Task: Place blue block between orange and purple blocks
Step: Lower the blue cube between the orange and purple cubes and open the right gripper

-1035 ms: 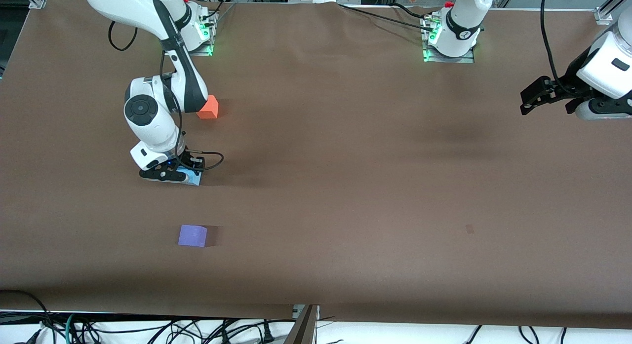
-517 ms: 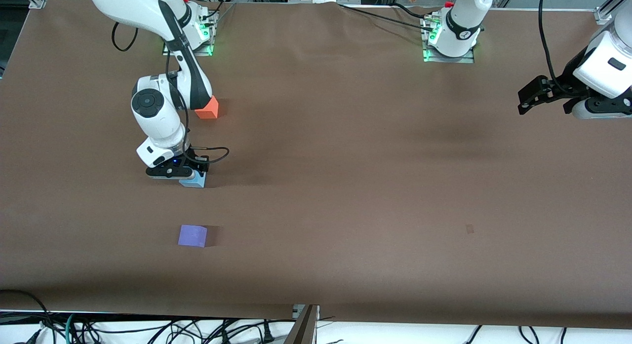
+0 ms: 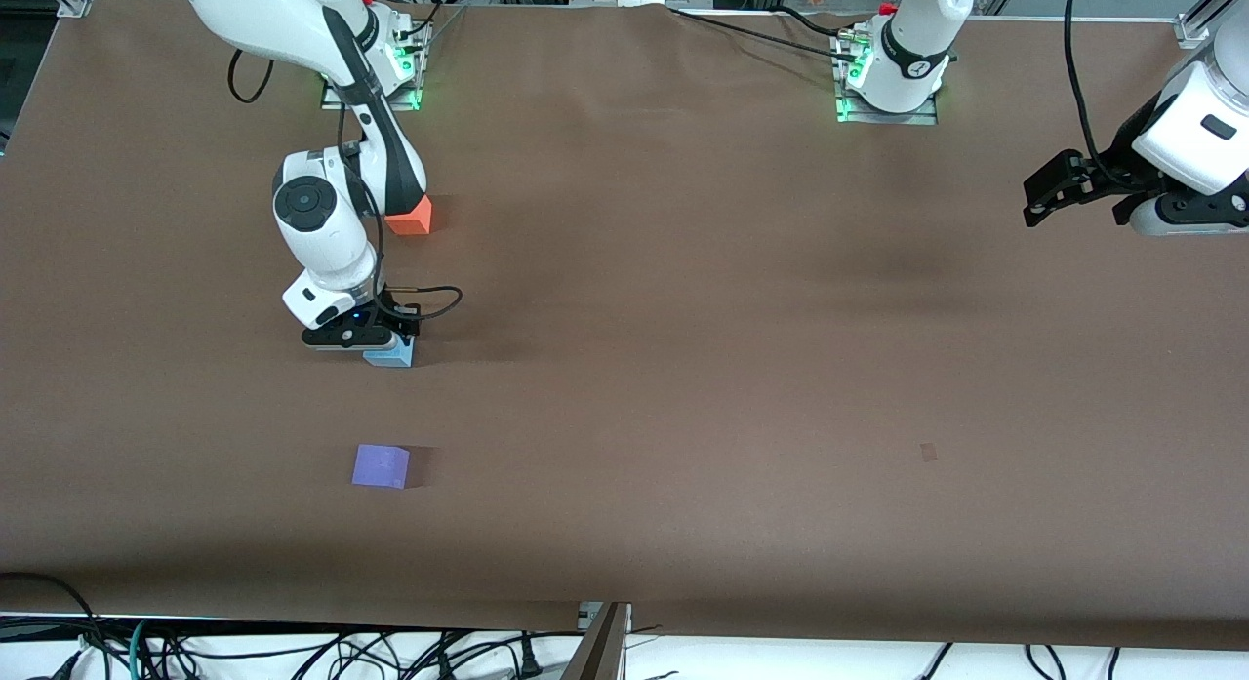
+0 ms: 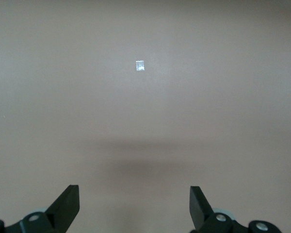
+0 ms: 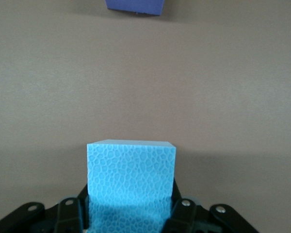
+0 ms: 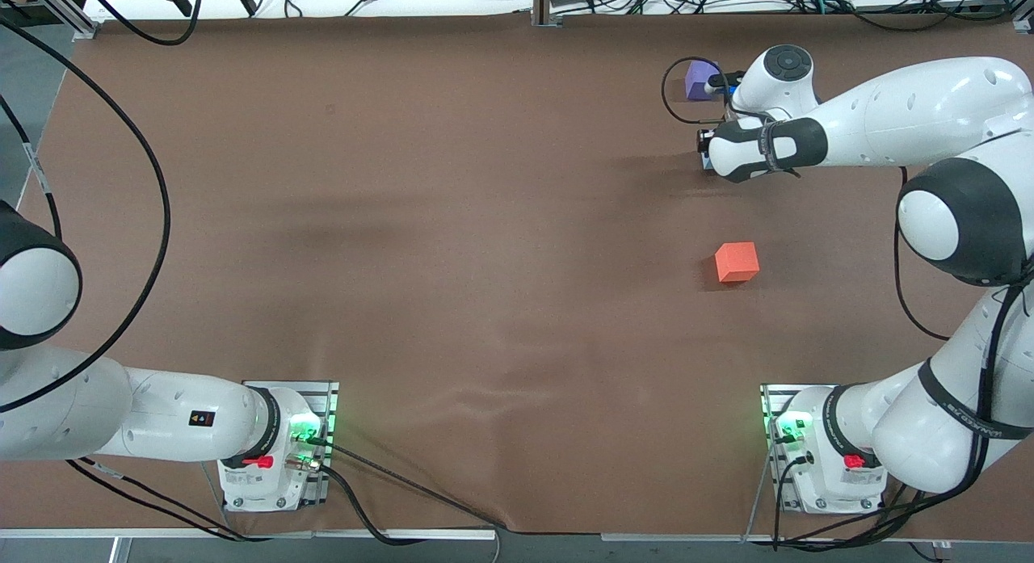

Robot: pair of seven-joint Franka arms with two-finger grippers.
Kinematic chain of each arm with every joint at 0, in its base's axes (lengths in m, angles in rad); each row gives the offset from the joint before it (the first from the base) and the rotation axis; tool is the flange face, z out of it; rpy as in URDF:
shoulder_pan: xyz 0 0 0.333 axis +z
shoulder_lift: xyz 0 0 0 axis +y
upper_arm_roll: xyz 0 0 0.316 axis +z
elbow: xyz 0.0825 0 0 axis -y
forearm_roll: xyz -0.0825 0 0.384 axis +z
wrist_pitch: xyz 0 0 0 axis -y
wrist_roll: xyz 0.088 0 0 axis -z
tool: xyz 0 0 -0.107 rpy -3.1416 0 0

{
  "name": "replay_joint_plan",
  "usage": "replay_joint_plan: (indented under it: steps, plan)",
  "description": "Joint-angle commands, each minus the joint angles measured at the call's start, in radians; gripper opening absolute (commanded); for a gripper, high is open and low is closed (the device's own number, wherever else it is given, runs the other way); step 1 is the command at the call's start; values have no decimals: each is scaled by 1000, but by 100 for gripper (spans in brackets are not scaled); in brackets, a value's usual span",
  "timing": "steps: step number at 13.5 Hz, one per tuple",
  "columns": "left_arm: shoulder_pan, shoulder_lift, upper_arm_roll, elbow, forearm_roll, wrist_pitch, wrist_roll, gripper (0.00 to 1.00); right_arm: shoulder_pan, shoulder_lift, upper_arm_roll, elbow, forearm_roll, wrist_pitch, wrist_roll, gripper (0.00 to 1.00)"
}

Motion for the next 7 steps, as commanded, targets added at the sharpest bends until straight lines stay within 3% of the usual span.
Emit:
replay_joint_plan:
  steps: [1,2,5,7]
  plan:
    - [-5,15,-1,32,20,-15,-6,100,1,-14,8,-19,3,19,-12,45]
    - [-7,15,0,32,20,-15,-6,100,-1,-14,14,-13,8,15,-6,99]
    - [-5,15,0,32,20,-16,-6,100,-1,-26,14,34,8,-33,-17,100]
    - [-7,15,0,31,20,-16,-6,100,-1,-41,9,149,8,-223,-23,100]
